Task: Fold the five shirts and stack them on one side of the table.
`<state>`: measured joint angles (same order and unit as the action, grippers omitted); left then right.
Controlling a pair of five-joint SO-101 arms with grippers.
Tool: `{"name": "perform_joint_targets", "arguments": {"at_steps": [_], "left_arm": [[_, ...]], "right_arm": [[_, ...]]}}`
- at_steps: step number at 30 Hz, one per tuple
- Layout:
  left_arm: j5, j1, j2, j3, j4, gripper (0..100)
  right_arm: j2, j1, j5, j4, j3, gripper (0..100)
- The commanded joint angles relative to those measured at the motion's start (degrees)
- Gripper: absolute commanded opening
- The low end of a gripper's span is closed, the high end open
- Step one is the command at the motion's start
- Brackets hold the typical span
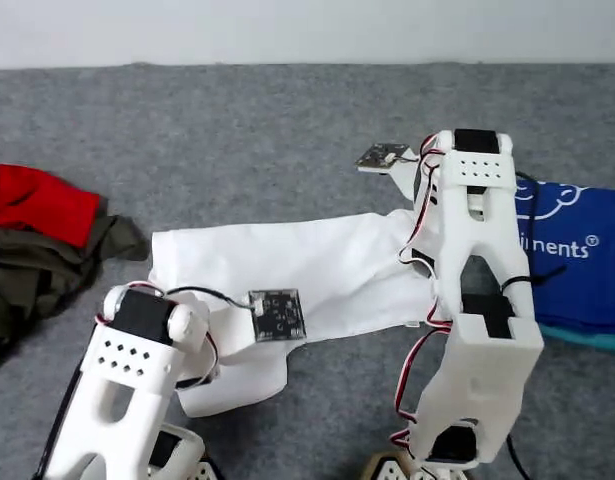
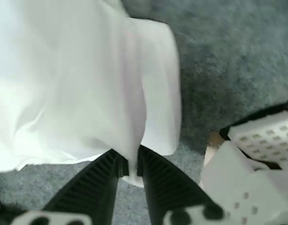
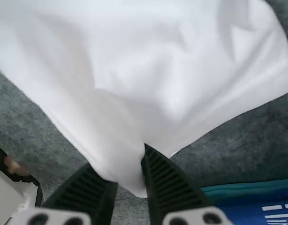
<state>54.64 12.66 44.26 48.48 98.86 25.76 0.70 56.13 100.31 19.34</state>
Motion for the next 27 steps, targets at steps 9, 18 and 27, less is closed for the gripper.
{"name": "perform_joint_targets", "arguments": {"at_steps": [9,18,27], "left_arm": [[2.4,0.1,1.1,0.9,1.6,4],[-4.0,-6.2,1.2,-4.2,1.7,16],[-6.9,-15.7,0.8,-10.4,-6.2,15]], "right_arm": [[-2.0,0.0,0.5,2.6,0.3,4.8],[-5.1,0.2,-1.8,2.7,0.4,22.9],[-11.4,0.0,-2.2,-0.3,0.8,22.8]]}}
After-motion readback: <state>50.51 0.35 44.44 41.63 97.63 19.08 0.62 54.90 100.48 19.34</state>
